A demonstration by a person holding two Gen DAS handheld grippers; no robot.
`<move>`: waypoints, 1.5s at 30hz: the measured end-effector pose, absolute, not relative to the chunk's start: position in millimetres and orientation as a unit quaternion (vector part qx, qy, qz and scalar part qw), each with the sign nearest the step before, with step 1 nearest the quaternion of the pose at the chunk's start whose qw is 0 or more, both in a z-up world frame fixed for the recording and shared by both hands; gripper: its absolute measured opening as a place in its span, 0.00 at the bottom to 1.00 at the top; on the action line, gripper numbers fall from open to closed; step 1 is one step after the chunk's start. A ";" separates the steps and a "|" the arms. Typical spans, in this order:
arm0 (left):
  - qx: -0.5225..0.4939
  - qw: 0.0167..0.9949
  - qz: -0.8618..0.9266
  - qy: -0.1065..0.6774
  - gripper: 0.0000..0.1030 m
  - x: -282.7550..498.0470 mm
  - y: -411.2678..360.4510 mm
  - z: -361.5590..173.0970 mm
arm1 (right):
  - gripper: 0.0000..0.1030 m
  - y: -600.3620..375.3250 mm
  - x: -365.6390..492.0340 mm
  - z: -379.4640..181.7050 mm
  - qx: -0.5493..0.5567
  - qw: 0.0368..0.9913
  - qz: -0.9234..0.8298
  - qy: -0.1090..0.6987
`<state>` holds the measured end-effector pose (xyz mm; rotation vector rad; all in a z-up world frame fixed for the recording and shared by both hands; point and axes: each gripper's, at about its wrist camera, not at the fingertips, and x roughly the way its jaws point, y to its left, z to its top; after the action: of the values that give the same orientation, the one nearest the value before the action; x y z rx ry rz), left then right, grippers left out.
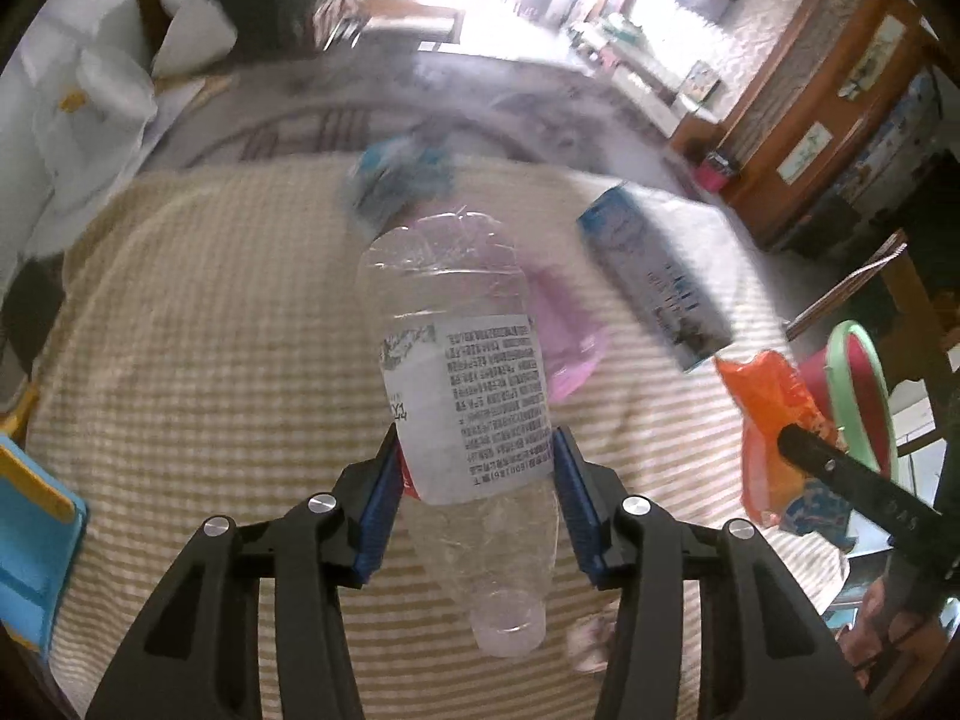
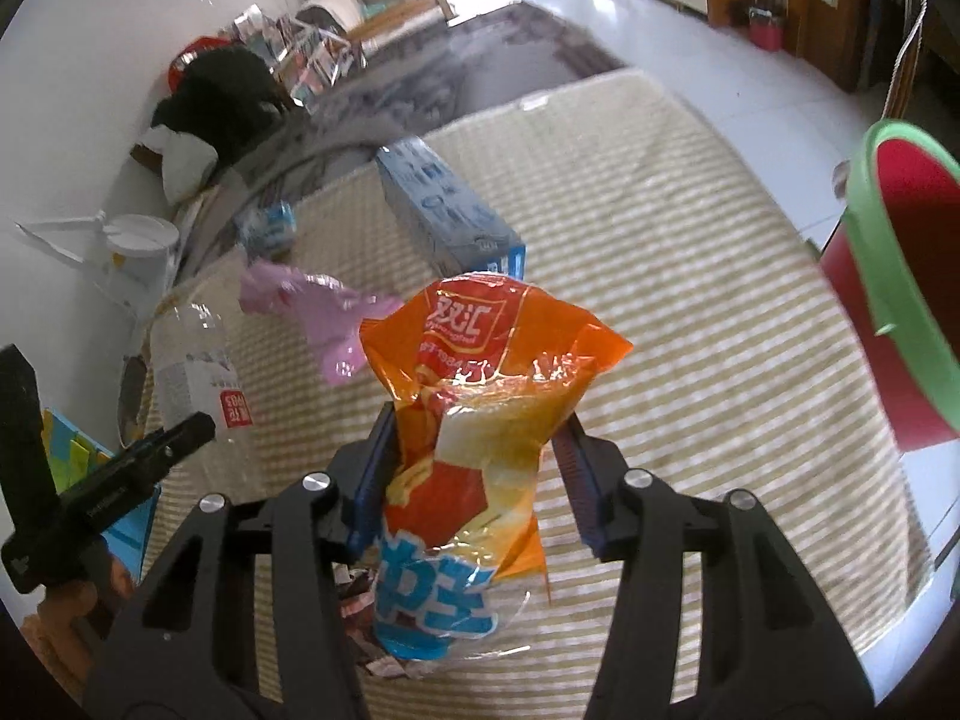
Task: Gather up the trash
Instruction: 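Carry the bottle with the left gripper while the right gripper carries the chip bag over the bucket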
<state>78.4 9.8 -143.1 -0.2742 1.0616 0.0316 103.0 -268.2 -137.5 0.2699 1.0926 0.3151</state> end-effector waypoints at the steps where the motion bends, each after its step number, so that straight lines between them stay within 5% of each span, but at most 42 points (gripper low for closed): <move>1: -0.126 0.857 0.009 0.499 0.44 80.6 2.3 -136.7 | 0.48 -273.1 104.0 -133.9 0.127 0.836 0.150 0.512; 14: -0.122 0.866 -0.045 0.482 0.44 102.1 -95.7 -113.7 | 0.49 -362.3 94.5 -107.5 0.139 0.854 0.143 0.480; 29: -0.086 0.824 -0.063 0.557 0.44 125.7 -203.4 -149.4 | 0.49 -455.1 68.6 -115.8 0.199 0.854 0.122 0.465; 45: -0.055 0.793 -0.033 0.606 0.44 154.7 -239.7 -171.0 | 0.49 -516.2 49.3 -120.8 0.257 0.852 0.094 0.447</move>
<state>154.7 -239.7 -171.0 -0.1190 1.3030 -0.0720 49.3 -516.2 -120.8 0.5401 0.9406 0.1982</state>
